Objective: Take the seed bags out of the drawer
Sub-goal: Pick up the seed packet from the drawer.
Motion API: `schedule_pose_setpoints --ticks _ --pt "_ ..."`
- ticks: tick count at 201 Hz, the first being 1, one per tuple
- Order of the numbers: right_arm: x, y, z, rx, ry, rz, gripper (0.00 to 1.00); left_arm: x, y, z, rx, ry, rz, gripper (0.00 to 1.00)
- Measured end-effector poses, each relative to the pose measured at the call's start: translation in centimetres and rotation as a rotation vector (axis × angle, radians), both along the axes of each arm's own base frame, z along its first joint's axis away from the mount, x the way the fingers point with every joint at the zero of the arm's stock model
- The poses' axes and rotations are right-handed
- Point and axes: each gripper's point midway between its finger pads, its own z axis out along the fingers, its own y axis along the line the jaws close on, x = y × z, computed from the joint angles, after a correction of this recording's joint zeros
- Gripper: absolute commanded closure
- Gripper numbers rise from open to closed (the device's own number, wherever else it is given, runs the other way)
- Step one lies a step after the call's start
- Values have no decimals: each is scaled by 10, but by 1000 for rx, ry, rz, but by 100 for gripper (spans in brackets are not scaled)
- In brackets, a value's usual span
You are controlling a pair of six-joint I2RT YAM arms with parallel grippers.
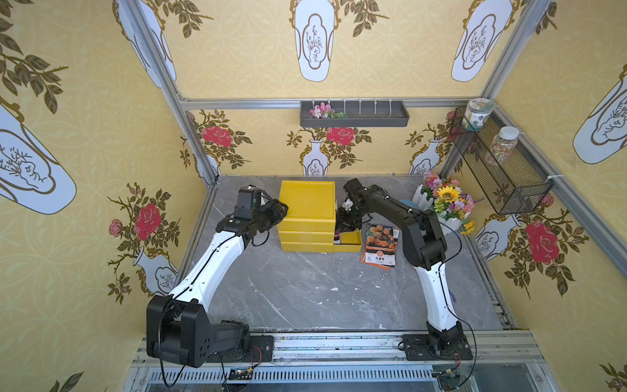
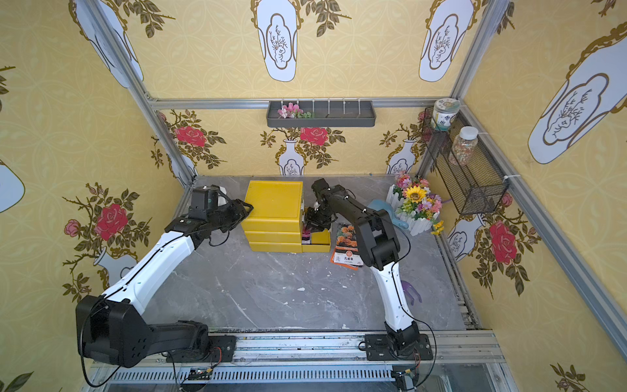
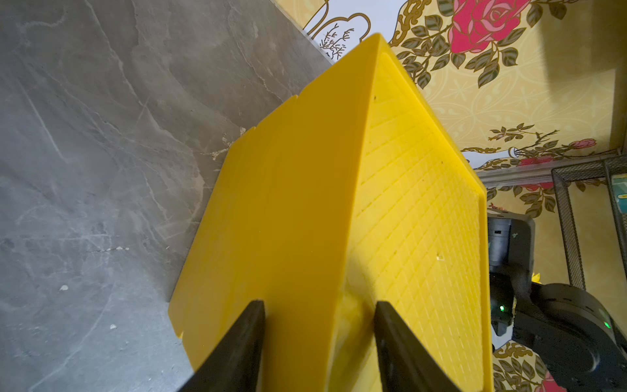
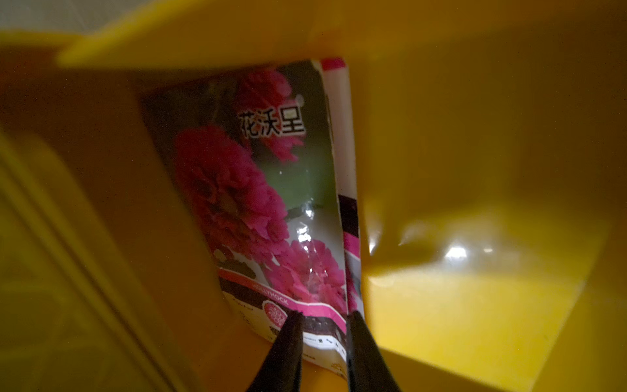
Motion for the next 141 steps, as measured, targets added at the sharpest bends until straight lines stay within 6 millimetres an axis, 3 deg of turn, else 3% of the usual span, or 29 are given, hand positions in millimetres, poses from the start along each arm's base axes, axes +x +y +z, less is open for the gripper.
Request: schedule_pose_setpoints --ticks 92,141 --pt "-6 1 -13 6 30 3 73 0 0 0 4 3 0 44" --pt "-7 6 -15 27 34 -12 87 -1 1 0 5 4 1 44"
